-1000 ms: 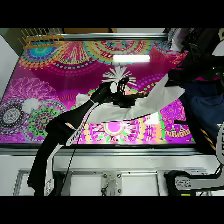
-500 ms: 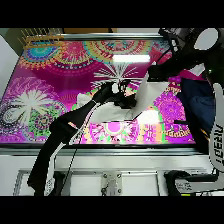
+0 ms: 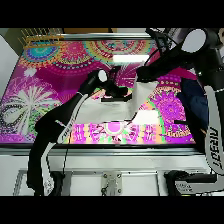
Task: Fold the clothes and pants, and hang the long-sleeved shirts on hangers.
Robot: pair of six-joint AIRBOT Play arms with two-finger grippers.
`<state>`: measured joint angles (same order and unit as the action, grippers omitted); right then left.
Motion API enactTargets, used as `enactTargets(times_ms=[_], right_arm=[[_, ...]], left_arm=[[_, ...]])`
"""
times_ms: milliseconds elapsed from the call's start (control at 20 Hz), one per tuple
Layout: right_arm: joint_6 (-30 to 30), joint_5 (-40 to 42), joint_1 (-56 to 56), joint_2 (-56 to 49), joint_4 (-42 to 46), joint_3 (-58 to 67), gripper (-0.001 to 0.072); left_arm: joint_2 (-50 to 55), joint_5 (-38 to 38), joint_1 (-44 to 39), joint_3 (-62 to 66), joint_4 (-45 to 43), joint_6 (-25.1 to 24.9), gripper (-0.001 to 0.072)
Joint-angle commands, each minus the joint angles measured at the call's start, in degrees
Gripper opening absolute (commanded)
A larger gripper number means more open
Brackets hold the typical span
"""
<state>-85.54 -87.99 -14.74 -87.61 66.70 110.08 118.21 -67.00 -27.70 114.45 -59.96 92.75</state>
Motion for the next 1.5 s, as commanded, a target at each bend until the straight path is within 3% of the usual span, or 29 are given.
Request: enactTargets(times_ms=[0, 450, 750, 800, 850, 900, 950, 1200, 1450], right_arm=[[-0.3, 3.1, -3.8, -0.9, -0.5, 0.0, 0.0009], [0.7, 14.5, -15.9, -14.2, -13.8, 0.0, 0.0008], [1.5, 27.3, -24.2, -26.6, -15.3, 0.0, 0.0011], [1.5, 30.5, -25.4, -28.1, -15.7, 0.1, 0.0055], [1.5, 33.6, -26.5, -29.3, -15.9, 0.1, 0.0228], [1.5, 35.9, -27.6, -30.2, -16.5, 0.1, 0.05], [1.6, 37.7, -28.2, -30.4, -17.4, 0.1, 0.0711], [1.5, 42.1, -25.7, -24.8, -21.7, 0.5, 0.0717], [2.0, 30.9, -18.5, -16.5, -13.4, -0.9, 0.0717]], left_arm=[[-5.1, -2.2, 5.9, 0.0, -0.4, -2.1, 0.0009], [-18.4, -7.9, 22.3, 0.0, -0.4, -2.7, 0.0009], [-24.4, -11.2, 28.3, 0.0, -0.4, -3.0, 0.0009], [-25.1, -11.3, 28.9, 0.0, -0.4, -3.0, 0.0009], [-25.6, -11.3, 29.4, 0.0, -0.4, -3.0, 0.0009], [-25.9, -11.3, 29.5, 0.0, -0.5, -3.0, 0.0009], [-26.0, -11.4, 29.9, 0.0, -0.4, -3.0, 0.0009], [-26.1, -11.6, 30.0, 0.0, -0.5, -3.5, 0.0009], [-26.1, -11.6, 29.9, 0.0, -0.5, -3.5, 0.0009]])
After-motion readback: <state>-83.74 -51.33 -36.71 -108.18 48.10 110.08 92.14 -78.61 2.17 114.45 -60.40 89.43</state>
